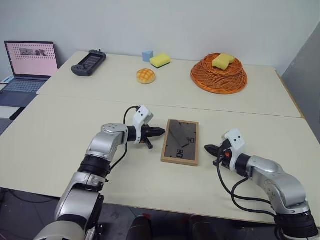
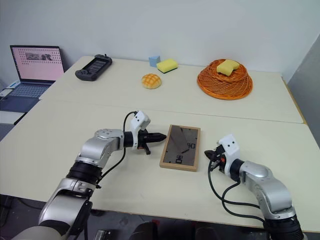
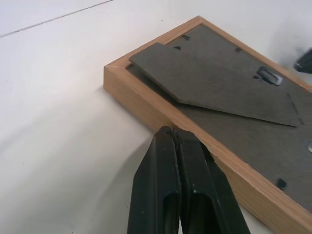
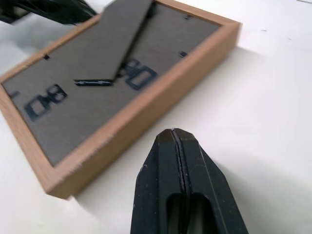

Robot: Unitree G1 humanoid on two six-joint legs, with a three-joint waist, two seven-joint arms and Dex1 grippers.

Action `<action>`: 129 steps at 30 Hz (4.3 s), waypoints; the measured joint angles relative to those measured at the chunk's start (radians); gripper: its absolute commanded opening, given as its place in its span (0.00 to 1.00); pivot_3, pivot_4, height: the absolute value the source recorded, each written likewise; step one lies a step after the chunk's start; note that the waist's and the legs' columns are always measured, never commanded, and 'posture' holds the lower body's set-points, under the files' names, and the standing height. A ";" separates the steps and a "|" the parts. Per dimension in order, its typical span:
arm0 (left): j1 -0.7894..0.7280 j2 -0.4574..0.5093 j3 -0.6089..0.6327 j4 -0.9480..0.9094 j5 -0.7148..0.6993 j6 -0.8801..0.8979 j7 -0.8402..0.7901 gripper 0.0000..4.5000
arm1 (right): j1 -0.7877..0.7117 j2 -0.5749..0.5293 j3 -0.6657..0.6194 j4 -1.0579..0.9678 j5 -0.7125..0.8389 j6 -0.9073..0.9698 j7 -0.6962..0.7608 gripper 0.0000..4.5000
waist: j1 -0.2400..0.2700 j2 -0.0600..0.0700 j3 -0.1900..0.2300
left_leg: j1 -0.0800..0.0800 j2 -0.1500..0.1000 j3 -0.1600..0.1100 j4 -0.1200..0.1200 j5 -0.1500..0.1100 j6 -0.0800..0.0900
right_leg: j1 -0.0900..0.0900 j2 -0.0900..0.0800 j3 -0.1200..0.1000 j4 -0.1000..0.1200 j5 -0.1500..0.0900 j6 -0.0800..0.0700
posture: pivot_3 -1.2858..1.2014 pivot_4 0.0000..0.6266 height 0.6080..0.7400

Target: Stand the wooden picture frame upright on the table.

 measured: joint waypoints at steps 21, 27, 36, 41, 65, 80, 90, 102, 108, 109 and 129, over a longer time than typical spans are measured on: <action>0.044 0.013 0.438 -0.311 -0.635 1.086 0.471 0.01 | -0.021 -0.073 -0.017 0.112 -0.008 -0.108 0.060 0.00 | -0.007 0.000 0.000 | 0.001 0.001 -0.002 0.001 0.000 0.000 | 0.000 0.000 -0.001 0.001 0.000 0.000 | 0.52 0.24 1.00; -0.018 -0.012 0.590 -0.175 -0.862 1.085 0.797 0.01 | -0.020 -0.068 -0.014 0.106 -0.008 -0.108 0.061 0.00 | -0.003 0.000 0.000 | 0.000 0.000 -0.002 0.001 0.000 0.000 | 0.001 -0.001 -0.001 0.001 0.000 0.000 | 0.52 0.24 1.00; 0.100 -0.049 0.579 -0.185 -1.328 1.066 1.200 0.24 | -0.037 -0.083 -0.013 0.139 -0.014 -0.110 0.082 0.00 | -0.001 0.000 0.000 | 0.000 0.000 -0.002 0.001 0.000 -0.001 | 0.001 -0.002 -0.001 0.001 0.000 0.000 | 0.52 0.24 1.00; 0.166 0.026 0.451 -0.220 -1.632 0.899 1.395 0.46 | -0.037 -0.088 -0.013 0.139 -0.020 -0.115 0.084 0.00 | 0.003 0.000 0.000 | 0.001 0.000 -0.002 0.001 0.001 -0.001 | 0.001 -0.002 0.000 0.001 0.000 0.000 | 0.52 0.24 1.00; 0.084 0.257 0.171 -0.038 -1.692 0.959 1.111 0.77 | -0.067 -0.108 0.007 0.217 -0.076 -0.175 0.123 0.00 | 0.006 0.000 0.000 | 0.001 -0.001 -0.001 0.001 0.000 -0.001 | 0.001 -0.001 -0.001 0.001 0.000 0.000 | 0.52 0.24 1.00; 0.003 0.205 0.142 0.041 -1.405 1.040 0.944 0.77 | -0.075 -0.074 0.040 0.205 -0.099 -0.175 0.099 0.00 | 0.003 0.000 0.000 | 0.001 -0.001 -0.001 0.001 0.000 -0.001 | 0.001 -0.001 0.000 0.001 0.000 0.000 | 0.52 0.24 1.00; 0.019 0.186 0.174 0.020 -1.267 1.081 0.891 0.77 | -0.072 -0.052 0.047 0.205 -0.117 -0.176 0.097 0.00 | -0.001 0.000 0.000 | 0.001 -0.001 -0.001 0.001 0.000 -0.001 | 0.001 -0.001 0.000 0.001 0.000 0.000 | 0.52 0.24 1.00; 0.014 0.137 0.213 0.022 -1.150 1.083 0.855 0.77 | -0.072 0.046 0.091 0.203 -0.117 -0.169 0.065 0.00 | -0.008 0.000 0.000 | 0.001 -0.001 -0.001 0.001 0.000 -0.001 | 0.001 -0.001 -0.001 0.001 0.000 0.000 | 0.52 0.24 1.00; 0.007 0.125 0.224 0.023 -1.111 1.083 0.838 0.77 | -0.073 0.108 0.128 0.169 -0.117 -0.140 0.036 0.00 | -0.009 0.000 0.000 | 0.001 -0.001 -0.001 0.001 0.001 -0.001 | 0.001 -0.001 -0.001 0.001 0.000 0.000 | 0.52 0.24 1.00; 0.006 0.122 0.229 0.023 -1.108 1.084 0.834 0.77 | -0.073 0.111 0.129 0.163 -0.117 -0.135 0.033 0.00 | -0.009 0.000 0.000 | 0.001 -0.001 -0.001 0.001 0.001 -0.001 | 0.001 -0.001 -0.001 0.001 0.000 0.000 | 0.52 0.24 1.00; -0.001 0.103 0.251 0.042 -1.069 1.083 0.828 0.77 | -0.100 0.149 0.122 0.147 -0.115 -0.101 0.001 0.00 | -0.013 0.000 0.000 | 0.001 0.000 -0.001 0.000 0.000 -0.001 | 0.001 -0.001 -0.001 0.001 0.000 0.000 | 0.52 0.24 1.00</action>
